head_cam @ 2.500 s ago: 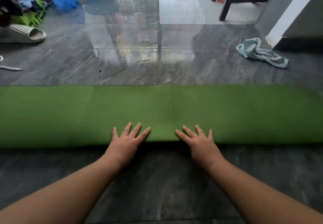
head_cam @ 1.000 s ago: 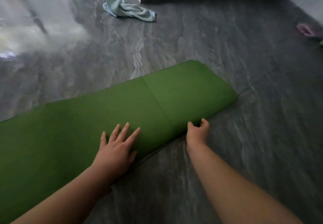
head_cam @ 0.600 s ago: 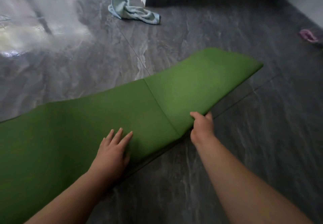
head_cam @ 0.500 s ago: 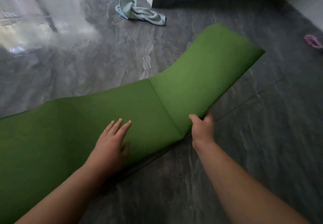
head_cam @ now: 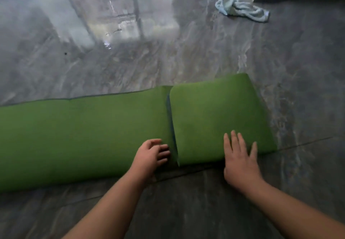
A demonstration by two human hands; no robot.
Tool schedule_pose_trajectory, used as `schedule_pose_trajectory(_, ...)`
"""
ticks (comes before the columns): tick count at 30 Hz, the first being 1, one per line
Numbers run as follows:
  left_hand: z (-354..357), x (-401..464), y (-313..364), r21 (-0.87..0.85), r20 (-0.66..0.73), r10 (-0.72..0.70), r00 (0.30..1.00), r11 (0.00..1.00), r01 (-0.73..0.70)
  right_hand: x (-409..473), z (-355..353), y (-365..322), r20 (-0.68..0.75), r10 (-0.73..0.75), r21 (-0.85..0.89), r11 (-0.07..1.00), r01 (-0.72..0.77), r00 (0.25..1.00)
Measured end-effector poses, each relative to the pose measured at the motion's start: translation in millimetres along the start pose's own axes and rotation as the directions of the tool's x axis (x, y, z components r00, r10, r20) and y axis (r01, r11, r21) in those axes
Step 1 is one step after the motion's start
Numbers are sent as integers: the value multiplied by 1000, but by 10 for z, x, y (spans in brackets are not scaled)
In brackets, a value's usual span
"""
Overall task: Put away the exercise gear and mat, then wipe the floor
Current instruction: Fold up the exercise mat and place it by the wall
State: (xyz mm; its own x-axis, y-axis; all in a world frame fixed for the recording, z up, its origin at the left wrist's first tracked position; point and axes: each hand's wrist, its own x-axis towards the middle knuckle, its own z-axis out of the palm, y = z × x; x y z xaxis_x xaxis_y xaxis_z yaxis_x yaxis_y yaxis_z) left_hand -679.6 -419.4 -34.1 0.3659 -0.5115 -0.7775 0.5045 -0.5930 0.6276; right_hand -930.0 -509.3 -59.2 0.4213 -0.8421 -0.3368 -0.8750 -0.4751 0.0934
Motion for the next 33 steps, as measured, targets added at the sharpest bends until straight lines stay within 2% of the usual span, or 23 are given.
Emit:
schedule_pose_trajectory(2, -157, -4, -63, 170, -29, 98, 995, 981, -92, 2, 38, -190, -27, -127, -42, 991, 126, 991)
schedule_pose_trajectory(5, -318, -55, -88, 357, 5, 221, 975, 911, -208, 17, -29, -507, -66, -386, -88, 921, 380, 920)
schedule_pose_trajectory(7, -368, -52, -70, 373, 1, 233, 973, 902, -216, 64, -59, -669, -71, -398, -91, 916, 391, 915)
schedule_pose_trajectory(9, -334, -83, -34, 278, 17, 176, 984, 945, -174, 97, -58, -759, -74, -364, -90, 930, 357, 928)
schedule_pose_trajectory(11, -213, -145, -7, 98, 100, 39, 994, 994, -49, 107, -92, -790, -120, -330, -62, 944, 325, 936)
schedule_pose_trajectory(14, 0, -159, 75, -94, 311, -185, 932, 970, 224, 49, -180, -791, -215, -338, -42, 941, 337, 916)
schedule_pose_trajectory(16, 143, -127, 142, -109, 395, -169, 903, 967, 229, -6, -179, -754, -246, -359, -43, 932, 360, 901)
schedule_pose_trajectory(20, 304, -57, 160, 18, 271, 33, 962, 999, -39, -30, -159, -687, -314, -376, -21, 921, 389, 872)
schedule_pose_trajectory(22, 265, 4, 113, 107, 213, 96, 972, 987, -121, -21, -103, -717, -297, -406, -32, 909, 416, 864)
schedule_pose_trajectory(25, 137, 133, 10, 228, 110, 116, 987, 964, -139, 5, 90, -797, -180, -463, -56, 886, 461, 868)
schedule_pose_trajectory(28, 134, 182, -71, 324, 75, 142, 987, 932, -159, 53, 209, -801, -81, -476, -57, 879, 473, 876)
schedule_pose_trajectory(33, 71, 218, -77, 206, 70, 176, 982, 960, -187, 56, 130, -782, -118, -500, -14, 865, 502, 858)
